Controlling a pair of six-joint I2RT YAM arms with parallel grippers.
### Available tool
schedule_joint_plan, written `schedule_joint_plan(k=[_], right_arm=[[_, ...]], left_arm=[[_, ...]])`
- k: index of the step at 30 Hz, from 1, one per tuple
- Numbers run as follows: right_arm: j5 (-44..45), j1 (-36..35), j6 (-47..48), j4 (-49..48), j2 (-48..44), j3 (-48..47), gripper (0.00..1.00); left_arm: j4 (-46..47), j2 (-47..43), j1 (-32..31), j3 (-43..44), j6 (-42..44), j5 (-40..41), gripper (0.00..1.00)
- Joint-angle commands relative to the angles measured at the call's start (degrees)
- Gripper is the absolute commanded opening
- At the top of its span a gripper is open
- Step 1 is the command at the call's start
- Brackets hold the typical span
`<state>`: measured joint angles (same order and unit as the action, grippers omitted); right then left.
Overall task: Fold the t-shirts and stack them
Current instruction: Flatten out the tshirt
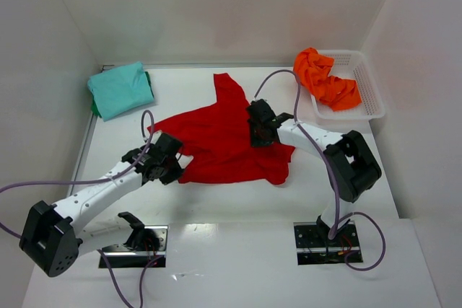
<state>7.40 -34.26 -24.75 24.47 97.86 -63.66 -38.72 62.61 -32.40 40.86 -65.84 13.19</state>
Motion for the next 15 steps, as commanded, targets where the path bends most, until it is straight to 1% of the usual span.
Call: schedule_joint_plan(k=[1,2,3,4,8,10,12,13,15], right_arm=[[4.99,-0.28,-0.38,1.1,-0.75,-0.85,0.17],[5.69,-0.28,-0.91,1.63,-0.75,-1.38,0.07],[5.7,-0.28,-0.91,1.63,-0.75,-1.38,0.07],[6.22,-0.28,-0.91,2.16,-0.75,-1.9,0.0],[8.07,-0.28,-2.14,2.69,-3.9,-2.96,0.0],[10.0,-0.28,-2.14,4.18,-7.32,-4.19,0.0],[10.53,-0.28,-2.14,5.58,-9.87,-6.47,0.0],[10.53,0.85,-2.14,6.29,-12.06,-9.0,0.0],[10.01,2.09,-1.53,8.3,-13.83,-12.26,0.0]], left_arm=[[1.01,-2.14,0.85,-0.78,1.68,-1.23,0.0],[1.01,-2.14,1.37,-0.78,1.68,-1.24,0.0],[1.01,-2.14,1.38,-0.78,1.68,-1.24,0.0],[1.01,-2.14,1.38,-0.78,1.68,-1.24,0.0],[-0.3,-4.07,1.38,-0.78,1.68,-1.24,0.0],[-0.91,-5.66,1.9,-0.26,2.3,-1.24,0.0],[-1.62,-6.45,3.39,0.97,2.91,-1.24,0.0],[-1.62,-7.32,3.4,1.58,4.39,-1.24,0.0],[-2.23,-8.12,5.58,4.48,6.33,-0.72,0.0]])
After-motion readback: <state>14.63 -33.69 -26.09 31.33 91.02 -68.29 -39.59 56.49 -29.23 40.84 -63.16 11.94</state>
